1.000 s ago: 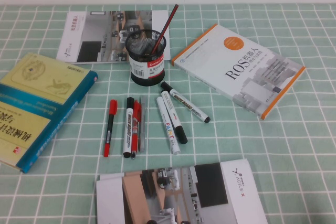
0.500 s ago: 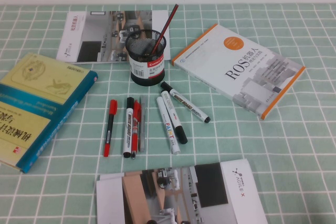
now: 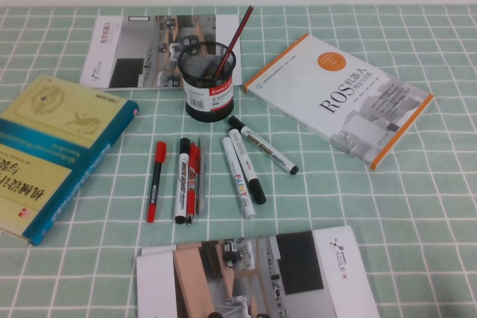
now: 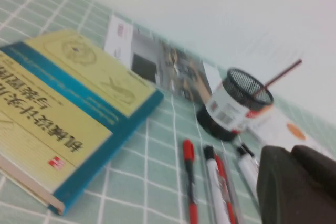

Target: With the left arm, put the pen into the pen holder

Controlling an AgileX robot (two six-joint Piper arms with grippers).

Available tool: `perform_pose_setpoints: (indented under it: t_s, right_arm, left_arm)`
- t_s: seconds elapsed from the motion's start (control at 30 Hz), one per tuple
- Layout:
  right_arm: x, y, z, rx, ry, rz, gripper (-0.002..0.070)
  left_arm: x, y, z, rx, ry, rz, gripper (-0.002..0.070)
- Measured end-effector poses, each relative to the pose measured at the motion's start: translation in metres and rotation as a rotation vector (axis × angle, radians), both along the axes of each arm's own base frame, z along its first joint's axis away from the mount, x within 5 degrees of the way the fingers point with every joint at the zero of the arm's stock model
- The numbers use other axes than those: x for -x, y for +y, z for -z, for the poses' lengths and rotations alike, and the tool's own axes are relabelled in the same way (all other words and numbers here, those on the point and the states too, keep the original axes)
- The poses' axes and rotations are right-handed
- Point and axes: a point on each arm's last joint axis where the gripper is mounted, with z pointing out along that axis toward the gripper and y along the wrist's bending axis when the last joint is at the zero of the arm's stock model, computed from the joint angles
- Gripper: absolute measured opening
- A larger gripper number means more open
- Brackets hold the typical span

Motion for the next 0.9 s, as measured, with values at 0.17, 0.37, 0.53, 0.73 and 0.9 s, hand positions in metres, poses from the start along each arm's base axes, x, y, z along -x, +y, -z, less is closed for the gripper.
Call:
perform_pose_setpoints:
  t_s: [0.17,0.37,0.53,0.73,0.9]
  right_arm:
    - [0.000,0.000,0.000,0.000,0.000,0.000,-0.0020]
    - [0.000,0.000,0.000,0.000,0.000,0.000,-0.0020]
    - [0.000,0.000,0.000,0.000,0.000,0.000,-0.0020]
    - [0.000,0.000,0.000,0.000,0.000,0.000,-0.0020]
    - [0.000,0.000,0.000,0.000,0.000,0.000,-0.0020]
  left_arm:
    - [-0.024,-0.007,-0.044,-0.068,0.205,0.064,0.0000]
    - [-0.071,-0.017,-0.067,-0.234,0.430,0.176,0.0000]
    - [-0.116,-0.024,-0.061,-0.298,0.614,0.250,0.0000]
    - [-0.170,-0.053,-0.041,-0.364,0.766,0.375,0.0000]
    - [-0.203,-0.088,-0.028,-0.433,0.853,0.447,0.0000]
